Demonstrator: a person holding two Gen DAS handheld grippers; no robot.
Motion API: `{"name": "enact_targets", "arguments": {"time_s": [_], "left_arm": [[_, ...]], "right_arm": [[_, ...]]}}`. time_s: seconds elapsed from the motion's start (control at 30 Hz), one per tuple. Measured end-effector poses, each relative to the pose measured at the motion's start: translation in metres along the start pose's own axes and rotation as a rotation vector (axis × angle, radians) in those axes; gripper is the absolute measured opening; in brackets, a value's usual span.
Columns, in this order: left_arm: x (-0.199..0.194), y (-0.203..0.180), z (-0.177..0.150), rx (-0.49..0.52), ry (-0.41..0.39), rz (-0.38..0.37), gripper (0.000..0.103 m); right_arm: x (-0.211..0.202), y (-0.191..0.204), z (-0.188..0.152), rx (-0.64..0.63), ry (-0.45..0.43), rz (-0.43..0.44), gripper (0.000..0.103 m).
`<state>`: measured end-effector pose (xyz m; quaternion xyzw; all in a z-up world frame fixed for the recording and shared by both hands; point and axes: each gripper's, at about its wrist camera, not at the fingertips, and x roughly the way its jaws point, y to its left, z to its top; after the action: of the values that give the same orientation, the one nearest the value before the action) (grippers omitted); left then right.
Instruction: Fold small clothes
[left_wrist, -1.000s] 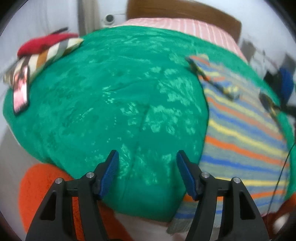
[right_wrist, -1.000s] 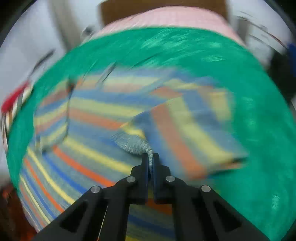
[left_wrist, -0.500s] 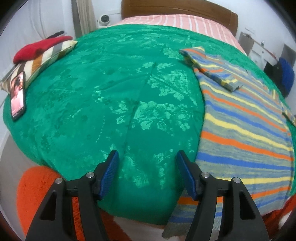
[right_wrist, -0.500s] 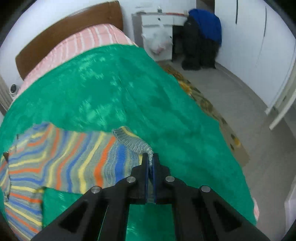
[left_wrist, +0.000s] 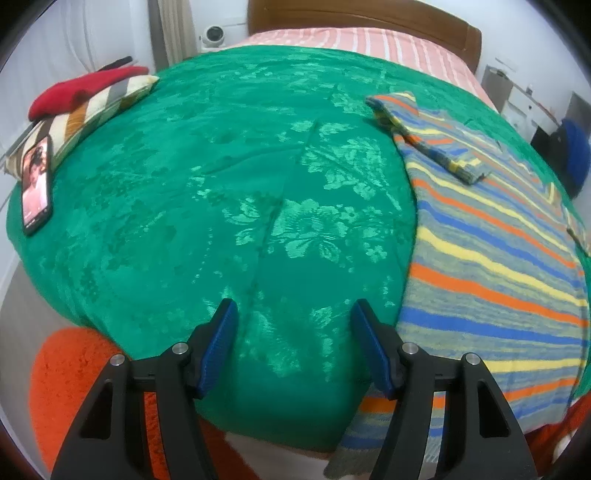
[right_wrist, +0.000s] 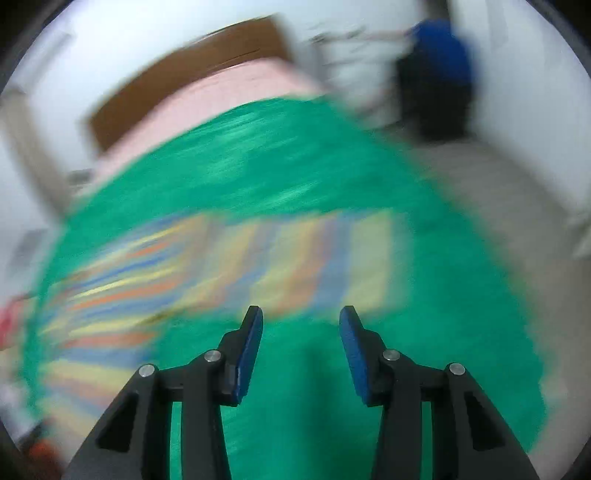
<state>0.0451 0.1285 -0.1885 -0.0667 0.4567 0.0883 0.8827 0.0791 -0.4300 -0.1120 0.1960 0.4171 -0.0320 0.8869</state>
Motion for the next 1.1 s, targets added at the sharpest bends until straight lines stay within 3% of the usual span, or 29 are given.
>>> {"name": "enact_targets", "arguments": {"time_s": [0.07, 0.13, 0.23, 0.27, 0.3, 0.37, 0.43, 0.57, 0.6, 0.7, 0.73, 0.83, 0.9, 0.97, 1.03, 1.1], "left_arm": [[0.001, -0.003, 0.0, 0.013, 0.003, 0.0, 0.067], [0.0, -0.004, -0.001, 0.024, 0.0, 0.004, 0.067], [-0.002, 0.0, -0.003, 0.021, 0.001, 0.005, 0.067], [-0.002, 0.002, -0.004, 0.014, 0.006, 0.004, 0.067], [-0.002, 0.005, -0.003, 0.001, 0.009, 0.003, 0.067], [-0.004, 0.009, -0.003, -0.019, 0.007, -0.001, 0.067], [-0.004, 0.012, -0.004, -0.034, 0.008, -0.006, 0.067], [-0.002, -0.003, 0.003, 0.039, 0.03, 0.008, 0.067], [-0.007, -0.008, 0.007, 0.068, 0.031, -0.003, 0.067], [-0.044, -0.031, 0.037, 0.196, -0.06, -0.081, 0.067], [-0.053, -0.038, 0.047, 0.237, -0.085, -0.1, 0.068], [-0.066, -0.078, 0.086, 0.429, -0.134, -0.183, 0.082], [-0.054, -0.111, 0.101, 0.575, -0.125, -0.209, 0.083], [-0.018, -0.148, 0.108, 0.73, -0.103, -0.179, 0.083], [0.026, -0.172, 0.112, 0.794, -0.045, -0.147, 0.083], [0.069, -0.181, 0.118, 0.776, 0.029, -0.114, 0.08]], "right_arm": [[0.017, 0.036, -0.028, 0.014, 0.13, 0.236, 0.044], [0.037, 0.06, -0.047, 0.007, 0.203, 0.322, 0.043], [0.066, 0.079, -0.059, 0.0, 0.225, 0.376, 0.038], [0.078, 0.082, -0.059, 0.006, 0.244, 0.398, 0.032], [0.089, 0.083, -0.059, 0.01, 0.277, 0.408, 0.003], [0.093, 0.083, -0.056, 0.0, 0.291, 0.354, 0.004], [0.079, 0.082, -0.052, -0.04, 0.267, 0.244, 0.004], [0.089, 0.083, -0.052, -0.106, 0.287, 0.183, 0.004], [0.088, 0.087, -0.053, -0.119, 0.276, 0.177, 0.008], [0.074, 0.086, -0.055, -0.108, 0.249, 0.176, 0.042], [0.063, 0.085, -0.057, -0.113, 0.222, 0.162, 0.048], [0.024, 0.08, -0.063, -0.161, 0.149, 0.123, 0.049], [-0.004, 0.073, -0.072, -0.174, 0.104, 0.108, 0.049], [-0.025, 0.067, -0.082, -0.167, 0.073, 0.1, 0.051], [-0.04, 0.063, -0.093, -0.154, 0.051, 0.094, 0.051], [-0.051, 0.062, -0.106, -0.146, 0.037, 0.087, 0.051]]}}
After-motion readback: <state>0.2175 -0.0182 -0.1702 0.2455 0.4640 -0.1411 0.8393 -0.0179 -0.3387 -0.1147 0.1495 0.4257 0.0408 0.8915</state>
